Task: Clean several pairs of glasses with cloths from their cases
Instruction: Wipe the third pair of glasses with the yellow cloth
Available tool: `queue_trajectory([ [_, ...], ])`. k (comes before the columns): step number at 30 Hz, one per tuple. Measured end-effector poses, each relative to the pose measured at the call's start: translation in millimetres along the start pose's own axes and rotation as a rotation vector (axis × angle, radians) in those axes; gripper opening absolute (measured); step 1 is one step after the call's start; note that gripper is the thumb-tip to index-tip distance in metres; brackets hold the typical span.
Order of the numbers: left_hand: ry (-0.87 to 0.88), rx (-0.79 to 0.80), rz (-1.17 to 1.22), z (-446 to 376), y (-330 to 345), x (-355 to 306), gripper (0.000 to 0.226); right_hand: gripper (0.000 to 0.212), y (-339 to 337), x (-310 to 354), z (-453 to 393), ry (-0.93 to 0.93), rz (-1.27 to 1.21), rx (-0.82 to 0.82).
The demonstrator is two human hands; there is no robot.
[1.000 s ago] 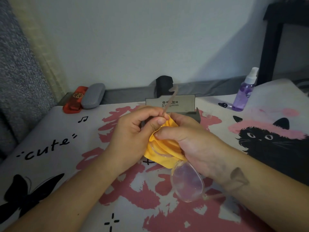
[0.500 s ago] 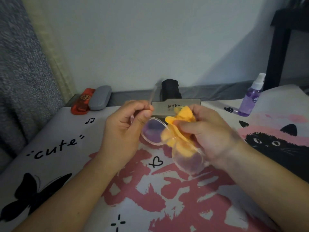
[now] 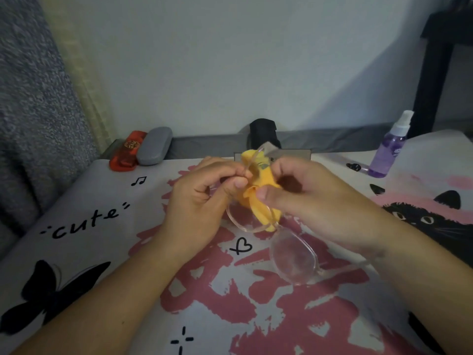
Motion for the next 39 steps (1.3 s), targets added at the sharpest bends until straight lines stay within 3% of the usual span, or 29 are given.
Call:
queue_trajectory([
  [3,-0.014,-0.018,-0.017,0,-4,3,0.016,0.039,3,-2,3,0.027,-0.346,0.141],
  [5,-0.016,-0.021,-0.017,0,-4,2,0.018,0.031,-1,-6,-1,0.041,-0.539,0.107],
  [7,0.011,-0.007,-0.027,0,-1,-3,0.016,0.019,-1,-7,-3,0.018,-0.487,0.049],
  [11,0.107,0.059,-0.069,3,9,-17,0.009,0.029,11,-14,-4,0.046,-0.346,0.029],
  [16,0.176,0.089,-0.131,3,8,-20,0.012,0.020,21,-9,1,0.047,-0.323,0.174],
  [20,0.238,0.096,-0.173,3,8,-21,0.010,0.034,26,-10,5,0.129,-0.440,0.312],
  [24,0.250,0.122,-0.194,5,11,-19,0.016,0.040,33,-13,6,0.196,-0.487,0.330],
  [30,0.140,0.141,-0.084,2,10,-16,0.013,0.009,30,-10,6,0.101,-0.289,0.069],
  [32,0.107,0.130,-0.044,2,8,-15,0.014,0.010,29,-10,5,0.089,-0.267,0.062],
  [37,0.136,0.211,-0.088,1,9,-12,0.015,0.039,31,-14,7,0.120,-0.372,0.340],
  [39,0.132,0.239,-0.053,3,12,-12,0.011,0.037,34,-12,8,0.103,-0.399,0.415],
])
Point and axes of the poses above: each hand's wrist, its own z-axis away from the middle knuckle, its own y-axis out of the palm, x = y × z, the point moved 5 cm from there along -z, towards the middle knuckle, and after that the axes turned 5 degrees about -z, right-handed, at the moved point
